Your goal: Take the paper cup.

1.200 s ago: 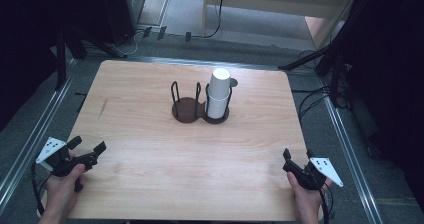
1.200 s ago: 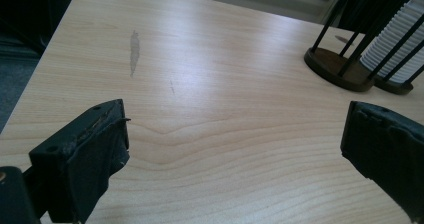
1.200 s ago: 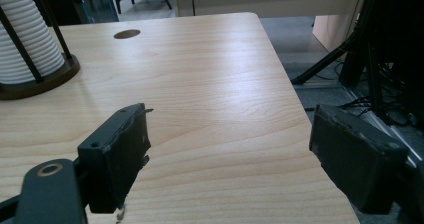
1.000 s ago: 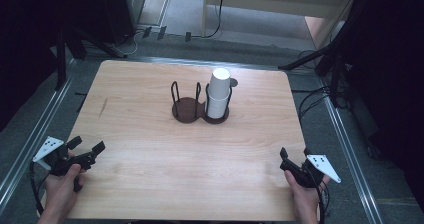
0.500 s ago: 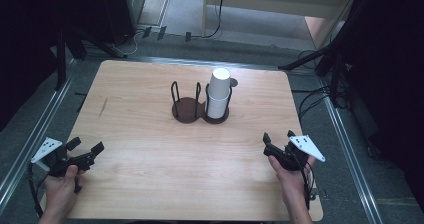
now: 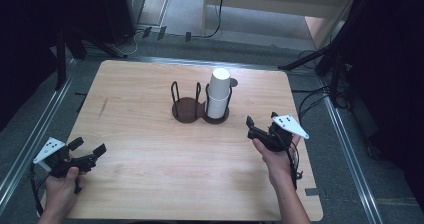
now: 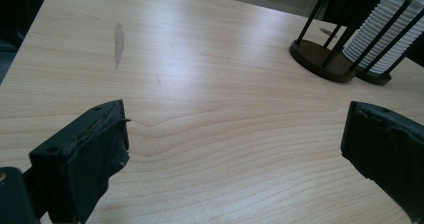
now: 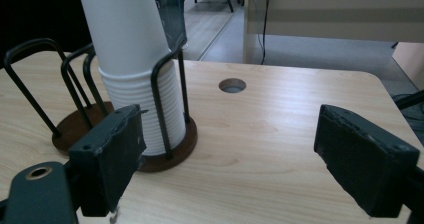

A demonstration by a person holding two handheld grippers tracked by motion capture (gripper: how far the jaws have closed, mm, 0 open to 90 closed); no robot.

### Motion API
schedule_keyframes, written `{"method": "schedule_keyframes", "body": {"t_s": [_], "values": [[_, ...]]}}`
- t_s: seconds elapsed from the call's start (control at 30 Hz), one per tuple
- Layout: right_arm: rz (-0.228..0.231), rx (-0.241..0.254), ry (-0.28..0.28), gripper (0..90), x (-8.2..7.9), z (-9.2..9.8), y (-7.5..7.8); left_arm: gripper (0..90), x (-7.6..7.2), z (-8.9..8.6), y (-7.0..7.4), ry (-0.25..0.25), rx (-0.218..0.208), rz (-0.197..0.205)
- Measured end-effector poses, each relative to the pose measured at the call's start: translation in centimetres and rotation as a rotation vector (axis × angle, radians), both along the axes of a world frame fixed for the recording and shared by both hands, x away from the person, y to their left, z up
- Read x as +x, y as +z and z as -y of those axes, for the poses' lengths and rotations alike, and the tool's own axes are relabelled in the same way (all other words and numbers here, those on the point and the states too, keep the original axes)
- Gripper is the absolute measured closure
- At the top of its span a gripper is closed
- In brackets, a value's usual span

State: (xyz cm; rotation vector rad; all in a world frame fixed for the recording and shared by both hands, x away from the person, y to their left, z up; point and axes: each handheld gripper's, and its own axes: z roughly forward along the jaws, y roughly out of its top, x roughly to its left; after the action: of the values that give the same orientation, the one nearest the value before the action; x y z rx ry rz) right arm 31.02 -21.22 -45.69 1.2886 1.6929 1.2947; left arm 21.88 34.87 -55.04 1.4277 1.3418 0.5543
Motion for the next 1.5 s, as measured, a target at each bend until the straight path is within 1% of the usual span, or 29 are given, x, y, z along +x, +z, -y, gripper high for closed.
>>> {"method": "schedule_keyframes", "body": {"t_s": [0.07, 0.27, 0.37, 0.6, 0.73, 0.93, 1.17, 1.4, 1.43, 1.5], "values": [[0.003, 0.001, 0.008, 12.9, 0.4, -0.6, 0.3, 0.0, 0.0, 0.0, 0.0, -0.003, -0.002, 0.001], [0.007, 0.022, 0.024, 13.0, 1.6, -2.1, 1.0, 0.0, -0.1, 0.2, 0.0, -0.036, 0.014, 0.012], [0.01, 0.027, 0.041, 13.0, 2.3, -3.1, 1.1, 0.0, -0.1, 0.2, 0.0, -0.033, 0.013, 0.011], [0.008, 0.024, 0.069, 13.1, 3.7, -5.3, 1.1, 0.0, -0.1, 0.4, 0.0, -0.047, 0.028, 0.012], [0.002, 0.031, 0.073, 13.2, 4.6, -6.6, 1.0, 0.0, -0.1, 0.5, 0.1, -0.041, 0.035, 0.014], [0.002, 0.012, 0.08, 13.3, 5.7, -8.1, 1.0, 0.0, -0.1, 0.6, 0.1, -0.056, 0.044, 0.021], [0.0, 0.005, 0.083, 13.3, 6.6, -9.1, 0.9, 0.0, -0.1, 0.6, 0.1, -0.056, 0.039, 0.022], [-0.015, 0.012, 0.083, 13.5, 7.6, -10.1, 0.7, 0.0, -0.1, 0.6, 0.1, -0.058, 0.038, 0.022], [-0.017, 0.021, 0.084, 13.5, 7.8, -10.1, 0.6, 0.0, -0.1, 0.6, 0.1, -0.059, 0.04, 0.023], [-0.017, 0.023, 0.077, 13.6, 8.2, -10.3, 0.6, 0.0, -0.1, 0.7, 0.1, -0.061, 0.043, 0.023]]}}
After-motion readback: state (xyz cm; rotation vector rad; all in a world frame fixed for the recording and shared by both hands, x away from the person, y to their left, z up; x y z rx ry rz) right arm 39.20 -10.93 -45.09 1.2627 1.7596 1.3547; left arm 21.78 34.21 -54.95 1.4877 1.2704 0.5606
